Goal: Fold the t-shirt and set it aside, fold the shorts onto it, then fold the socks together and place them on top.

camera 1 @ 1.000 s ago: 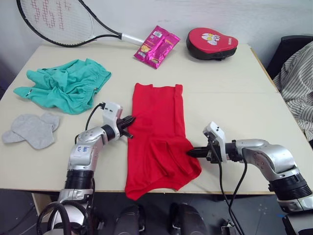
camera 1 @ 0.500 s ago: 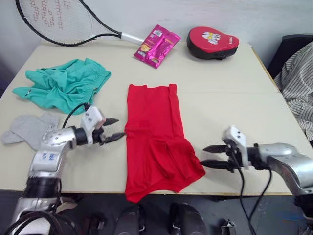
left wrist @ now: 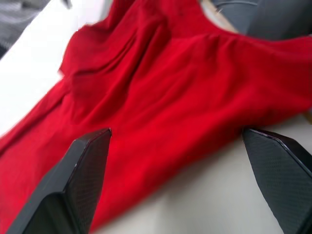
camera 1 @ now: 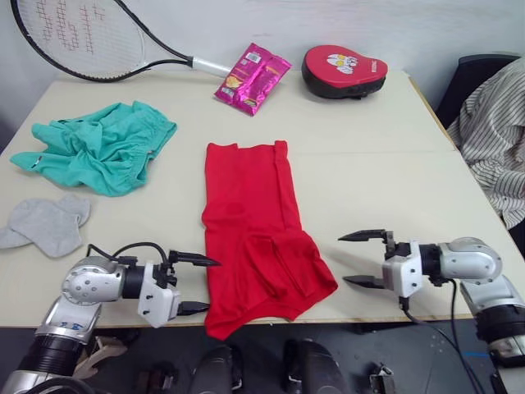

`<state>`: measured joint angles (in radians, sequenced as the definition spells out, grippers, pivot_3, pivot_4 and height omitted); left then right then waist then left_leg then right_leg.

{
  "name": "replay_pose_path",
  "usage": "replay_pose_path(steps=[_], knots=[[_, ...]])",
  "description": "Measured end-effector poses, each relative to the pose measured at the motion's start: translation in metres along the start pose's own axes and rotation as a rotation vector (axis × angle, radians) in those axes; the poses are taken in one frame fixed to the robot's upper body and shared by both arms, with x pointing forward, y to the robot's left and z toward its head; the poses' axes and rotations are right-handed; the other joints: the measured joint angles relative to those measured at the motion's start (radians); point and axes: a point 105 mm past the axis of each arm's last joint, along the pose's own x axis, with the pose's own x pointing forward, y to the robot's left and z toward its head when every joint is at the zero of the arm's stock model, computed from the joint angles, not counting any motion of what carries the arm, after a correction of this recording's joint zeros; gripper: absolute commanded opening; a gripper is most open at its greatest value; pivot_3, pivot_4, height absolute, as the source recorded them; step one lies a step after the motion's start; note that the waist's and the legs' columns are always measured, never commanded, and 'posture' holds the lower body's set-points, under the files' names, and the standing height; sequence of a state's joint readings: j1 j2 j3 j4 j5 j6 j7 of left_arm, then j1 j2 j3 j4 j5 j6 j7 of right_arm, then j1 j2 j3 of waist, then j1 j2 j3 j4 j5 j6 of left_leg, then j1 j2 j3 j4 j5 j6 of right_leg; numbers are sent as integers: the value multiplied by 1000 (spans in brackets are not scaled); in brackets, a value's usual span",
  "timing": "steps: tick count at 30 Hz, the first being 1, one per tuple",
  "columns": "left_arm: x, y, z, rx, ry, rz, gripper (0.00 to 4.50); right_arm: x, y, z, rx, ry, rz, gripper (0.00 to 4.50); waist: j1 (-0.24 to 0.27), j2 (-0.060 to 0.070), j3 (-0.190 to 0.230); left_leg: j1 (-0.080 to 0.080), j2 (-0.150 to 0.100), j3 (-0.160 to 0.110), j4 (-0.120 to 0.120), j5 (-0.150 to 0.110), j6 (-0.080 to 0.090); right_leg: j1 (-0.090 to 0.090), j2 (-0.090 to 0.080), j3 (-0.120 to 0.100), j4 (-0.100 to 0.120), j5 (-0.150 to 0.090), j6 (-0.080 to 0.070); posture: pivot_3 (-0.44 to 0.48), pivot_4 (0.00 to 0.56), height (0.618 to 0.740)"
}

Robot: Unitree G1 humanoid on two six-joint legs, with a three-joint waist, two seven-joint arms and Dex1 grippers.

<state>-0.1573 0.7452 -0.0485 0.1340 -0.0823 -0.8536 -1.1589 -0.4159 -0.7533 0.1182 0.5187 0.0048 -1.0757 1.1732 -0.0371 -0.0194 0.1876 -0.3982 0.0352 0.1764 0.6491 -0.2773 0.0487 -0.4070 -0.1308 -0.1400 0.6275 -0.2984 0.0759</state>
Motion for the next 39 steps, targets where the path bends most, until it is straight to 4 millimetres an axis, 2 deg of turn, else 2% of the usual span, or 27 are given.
replay_pose_path(steps=[4, 8, 10, 13, 18, 22, 25, 30, 34, 39], knots=[[13, -2, 4, 25, -42, 1, 4477, 13, -5, -1, -79, -25, -5, 4500, -6, 0, 0, 12, 1, 0, -2, -2, -1, 12, 0, 1, -2, -1, -1, 0, 150, 740], [20, -3, 8, 57, -69, -10, 4477, 21, -9, 1, -136, -58, 2, 4500, -15, 0, 0, 13, 2, -1, -2, -5, -6, 13, 0, 1, -1, -1, -2, 0, 150, 740], [22, -3, 8, 67, -80, -9, 4500, 24, -9, 1, -145, -69, 16, 4125, -18, 1, 0, 14, 2, -1, -2, -3, -2, 14, 0, 1, -1, -1, -3, 0, 150, 740], [28, -3, 9, 94, -94, -28, 3894, 30, -3, 3, -141, -89, 58, 3245, -18, 1, -1, 15, 2, -1, -2, -2, -1, 14, 0, 1, 0, -2, -3, 0, 150, 740], [33, -7, 6, 78, -104, -52, 2292, 39, 7, 7, -140, -123, 117, 1325, -17, 1, -1, 15, 2, -1, -2, -2, -1, 14, 0, 0, 0, -2, -3, 0, 150, 740], [36, -10, 3, 57, -102, -66, 1044, 46, 16, 15, -151, -163, 155, 7, -16, 1, -1, 14, 2, -1, -2, -2, -1, 14, 0, 0, 0, -2, -3, 0, 150, 740], [36, -3, 3, 51, -101, -43, 77, 49, 19, 22, -160, -184, 173, 0, -14, 3, -1, 14, 2, -1, -2, -2, -1, 13, -1, 1, 0, -2, -3, 0, 150, 740], [29, -7, 3, -36, -93, -49, 30, 42, 23, 27, -119, -172, 190, 0, -13, 4, 0, 13, 2, -1, -2, -3, -1, 13, -1, 0, -1, -2, -3, 0, 150, 740], [14, -15, 5, -122, -84, -93, 30, 22, 33, 30, -37, -128, 242, 0, -7, 7, 2, 12, 2, -1, -2, -4, 0, 12, -1, 0, -1, -3, -4, 0, 150, 740], [1, -25, 19, -192, -98, -150, 30, 10, 49, 53, 75, -141, 341, 0, 10, 9, 3, 11, 2, -2, -1, -8, -5, 11, -1, 1, -2, -3, -4, 0, 150, 740]])
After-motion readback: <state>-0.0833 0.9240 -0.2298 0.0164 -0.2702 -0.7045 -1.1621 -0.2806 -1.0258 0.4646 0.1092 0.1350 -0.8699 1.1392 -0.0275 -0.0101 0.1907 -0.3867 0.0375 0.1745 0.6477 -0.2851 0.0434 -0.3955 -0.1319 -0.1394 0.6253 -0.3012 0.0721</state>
